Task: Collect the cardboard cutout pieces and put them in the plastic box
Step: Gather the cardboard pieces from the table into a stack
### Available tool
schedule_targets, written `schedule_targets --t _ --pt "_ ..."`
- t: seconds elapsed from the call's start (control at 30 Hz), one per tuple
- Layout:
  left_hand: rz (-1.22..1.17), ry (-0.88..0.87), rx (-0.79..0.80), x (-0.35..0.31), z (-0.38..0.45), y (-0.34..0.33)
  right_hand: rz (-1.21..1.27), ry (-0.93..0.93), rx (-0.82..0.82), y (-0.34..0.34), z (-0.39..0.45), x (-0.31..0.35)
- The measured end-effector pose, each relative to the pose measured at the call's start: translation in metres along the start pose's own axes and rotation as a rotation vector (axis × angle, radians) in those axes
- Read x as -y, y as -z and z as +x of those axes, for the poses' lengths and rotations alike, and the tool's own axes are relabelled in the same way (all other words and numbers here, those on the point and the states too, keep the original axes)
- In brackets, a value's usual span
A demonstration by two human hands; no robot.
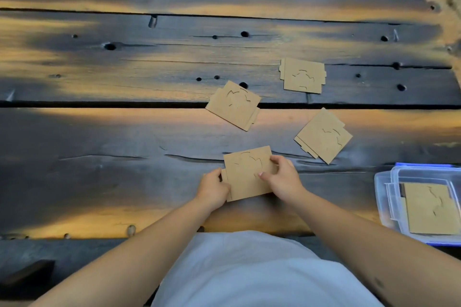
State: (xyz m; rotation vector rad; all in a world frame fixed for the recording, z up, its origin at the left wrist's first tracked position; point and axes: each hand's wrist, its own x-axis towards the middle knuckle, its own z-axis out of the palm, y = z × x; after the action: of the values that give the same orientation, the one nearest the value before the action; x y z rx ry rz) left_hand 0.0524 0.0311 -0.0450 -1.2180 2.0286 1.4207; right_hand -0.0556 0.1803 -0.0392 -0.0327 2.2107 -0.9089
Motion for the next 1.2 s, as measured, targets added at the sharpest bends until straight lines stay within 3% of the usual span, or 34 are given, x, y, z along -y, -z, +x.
schedule_targets --t 0.27,0.53,0.83,1.2 --pt "0.212 0.15 -0.076 -0.024 0.001 -0.041 -0.249 0.023 0.014 0.015 0.017 -0.01" --pt "0.019 0.296 -0.119 -0.034 0.001 -0.045 -0.313 -0.027 0.075 0.019 0.033 -0.006" --pt "0.067 0.252 -0.104 -0.025 0.012 -0.025 -0.037 -0.166 0.106 0.022 0.046 -0.015" --pt "0.029 0.113 -0.179 -0.04 0.027 0.008 0.178 -0.193 0.044 0.023 0.056 -0.005"
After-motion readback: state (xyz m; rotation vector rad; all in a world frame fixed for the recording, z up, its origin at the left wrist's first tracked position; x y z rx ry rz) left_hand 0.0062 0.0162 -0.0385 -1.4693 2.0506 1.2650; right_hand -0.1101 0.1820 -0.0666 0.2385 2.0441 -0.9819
